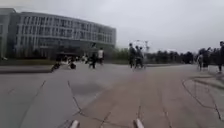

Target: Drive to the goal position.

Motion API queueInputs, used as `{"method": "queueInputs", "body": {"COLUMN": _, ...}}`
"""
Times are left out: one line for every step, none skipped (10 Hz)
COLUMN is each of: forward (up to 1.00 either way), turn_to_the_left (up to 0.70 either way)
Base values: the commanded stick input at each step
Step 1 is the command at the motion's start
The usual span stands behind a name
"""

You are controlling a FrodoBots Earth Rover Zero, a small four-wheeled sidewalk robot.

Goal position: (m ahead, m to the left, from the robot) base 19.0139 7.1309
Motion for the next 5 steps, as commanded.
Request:
{"method": "queueInputs", "body": {"forward": 1.00, "turn_to_the_left": 0.00}}
{"method": "queueInputs", "body": {"forward": 1.00, "turn_to_the_left": 0.00}}
{"method": "queueInputs", "body": {"forward": 1.00, "turn_to_the_left": 0.00}}
{"method": "queueInputs", "body": {"forward": 1.00, "turn_to_the_left": 0.00}}
{"method": "queueInputs", "body": {"forward": 1.00, "turn_to_the_left": 0.00}}
